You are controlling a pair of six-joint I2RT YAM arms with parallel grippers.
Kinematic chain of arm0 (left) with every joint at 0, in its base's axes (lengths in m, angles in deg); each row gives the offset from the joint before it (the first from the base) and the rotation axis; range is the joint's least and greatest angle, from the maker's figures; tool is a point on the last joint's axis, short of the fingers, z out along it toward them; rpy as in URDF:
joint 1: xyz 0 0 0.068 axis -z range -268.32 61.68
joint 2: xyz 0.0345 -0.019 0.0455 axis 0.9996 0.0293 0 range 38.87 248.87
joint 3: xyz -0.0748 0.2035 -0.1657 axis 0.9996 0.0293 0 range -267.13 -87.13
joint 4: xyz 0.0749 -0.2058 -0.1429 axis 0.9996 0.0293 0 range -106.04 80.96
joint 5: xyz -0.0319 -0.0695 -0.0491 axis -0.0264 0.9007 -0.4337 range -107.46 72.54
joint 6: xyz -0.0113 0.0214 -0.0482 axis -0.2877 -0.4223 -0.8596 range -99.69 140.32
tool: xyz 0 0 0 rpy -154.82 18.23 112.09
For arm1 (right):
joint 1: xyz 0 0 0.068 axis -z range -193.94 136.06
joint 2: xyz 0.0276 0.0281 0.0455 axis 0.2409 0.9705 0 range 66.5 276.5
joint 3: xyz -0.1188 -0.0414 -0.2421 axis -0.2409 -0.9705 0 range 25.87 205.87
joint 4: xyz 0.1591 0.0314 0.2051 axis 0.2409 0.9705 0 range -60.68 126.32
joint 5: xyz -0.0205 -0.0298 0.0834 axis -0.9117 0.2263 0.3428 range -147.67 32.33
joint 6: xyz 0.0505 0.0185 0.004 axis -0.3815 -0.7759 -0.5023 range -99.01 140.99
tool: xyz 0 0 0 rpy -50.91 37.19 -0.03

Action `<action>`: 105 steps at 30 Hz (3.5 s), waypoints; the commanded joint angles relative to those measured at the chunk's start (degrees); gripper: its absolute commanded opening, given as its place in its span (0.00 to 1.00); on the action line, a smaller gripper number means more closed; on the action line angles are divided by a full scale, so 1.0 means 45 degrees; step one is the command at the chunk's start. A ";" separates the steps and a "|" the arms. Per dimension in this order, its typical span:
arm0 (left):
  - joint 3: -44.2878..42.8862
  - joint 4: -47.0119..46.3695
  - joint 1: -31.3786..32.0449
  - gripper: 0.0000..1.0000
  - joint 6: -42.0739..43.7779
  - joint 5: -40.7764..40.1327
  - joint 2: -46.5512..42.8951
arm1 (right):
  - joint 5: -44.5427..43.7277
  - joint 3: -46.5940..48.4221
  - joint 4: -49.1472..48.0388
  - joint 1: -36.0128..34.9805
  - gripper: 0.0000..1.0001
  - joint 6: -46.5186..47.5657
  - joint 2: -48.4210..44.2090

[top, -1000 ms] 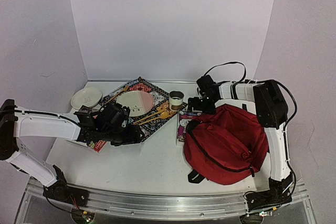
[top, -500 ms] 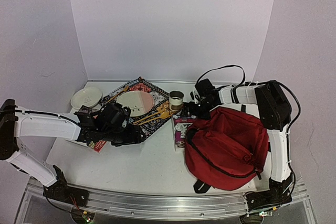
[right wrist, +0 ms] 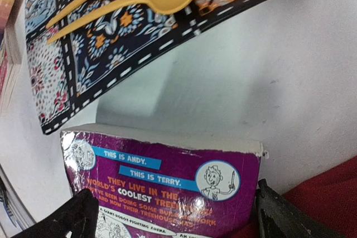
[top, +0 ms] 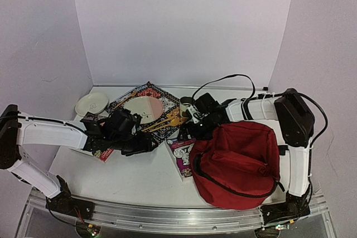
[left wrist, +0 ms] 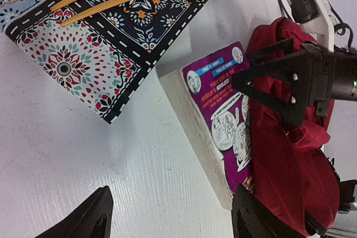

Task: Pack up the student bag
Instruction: Move the book to the center of the board, then move the student bag to the center of the board, then move the book to the center of the board.

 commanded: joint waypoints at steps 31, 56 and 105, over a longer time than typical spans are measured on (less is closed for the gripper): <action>-0.1263 -0.4172 -0.0056 0.51 -0.2442 0.2097 0.4933 | -0.3090 -0.1511 0.1360 0.1523 0.93 0.1109 -0.1057; -0.0106 -0.4024 -0.0056 0.44 -0.2383 0.2135 0.3916 | -0.0415 -0.0666 0.1003 -0.0183 0.87 0.0017 -0.1495; -0.0370 -0.0055 -0.0941 0.53 0.0577 0.1171 0.0812 | -0.3356 -0.1453 0.1711 -0.4966 0.82 -0.2384 -0.2784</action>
